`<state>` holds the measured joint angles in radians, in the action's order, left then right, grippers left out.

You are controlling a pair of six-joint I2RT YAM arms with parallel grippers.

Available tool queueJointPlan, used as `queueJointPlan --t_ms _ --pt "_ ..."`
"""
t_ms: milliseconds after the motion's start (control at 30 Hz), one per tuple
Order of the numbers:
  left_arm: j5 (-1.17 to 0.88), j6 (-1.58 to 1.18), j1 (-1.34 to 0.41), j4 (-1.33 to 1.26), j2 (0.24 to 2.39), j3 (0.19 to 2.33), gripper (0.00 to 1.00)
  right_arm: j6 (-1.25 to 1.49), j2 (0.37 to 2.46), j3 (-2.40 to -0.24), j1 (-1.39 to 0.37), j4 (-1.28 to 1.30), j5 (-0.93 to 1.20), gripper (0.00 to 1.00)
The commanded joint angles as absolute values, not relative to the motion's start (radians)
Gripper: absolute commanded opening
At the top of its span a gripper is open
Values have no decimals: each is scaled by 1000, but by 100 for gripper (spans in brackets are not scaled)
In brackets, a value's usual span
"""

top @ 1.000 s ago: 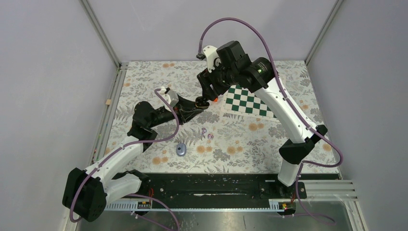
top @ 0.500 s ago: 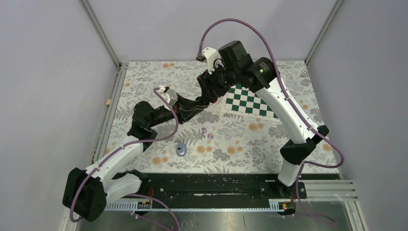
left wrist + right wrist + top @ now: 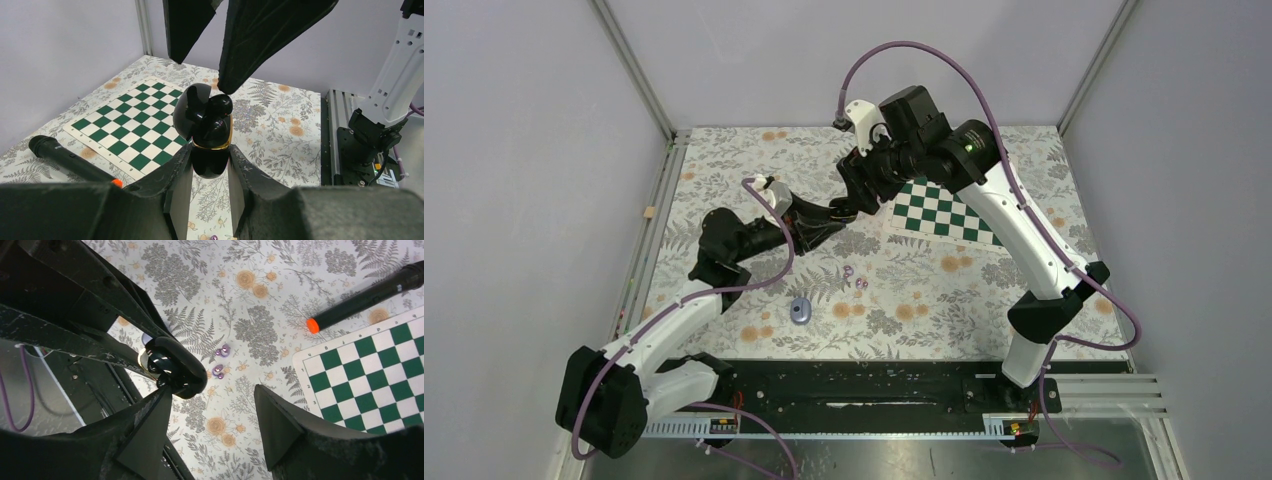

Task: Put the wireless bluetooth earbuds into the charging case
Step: Insert the right earbud into the right side groove of the charging case.

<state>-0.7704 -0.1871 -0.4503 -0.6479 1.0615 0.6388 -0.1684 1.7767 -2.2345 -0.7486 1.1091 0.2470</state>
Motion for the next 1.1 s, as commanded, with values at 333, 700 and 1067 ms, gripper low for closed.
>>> queueJointPlan --t_ms 333,700,1067 --pt "-801 -234 -445 -745 1066 701 0 -225 1757 -2239 -742 1120 153 67" --pt "-816 -218 -444 -731 1064 697 0 -225 1752 -2292 -742 1133 170 68" --pt "-791 -207 -444 -708 1074 706 0 -277 1705 -2335 -742 1142 227 63"
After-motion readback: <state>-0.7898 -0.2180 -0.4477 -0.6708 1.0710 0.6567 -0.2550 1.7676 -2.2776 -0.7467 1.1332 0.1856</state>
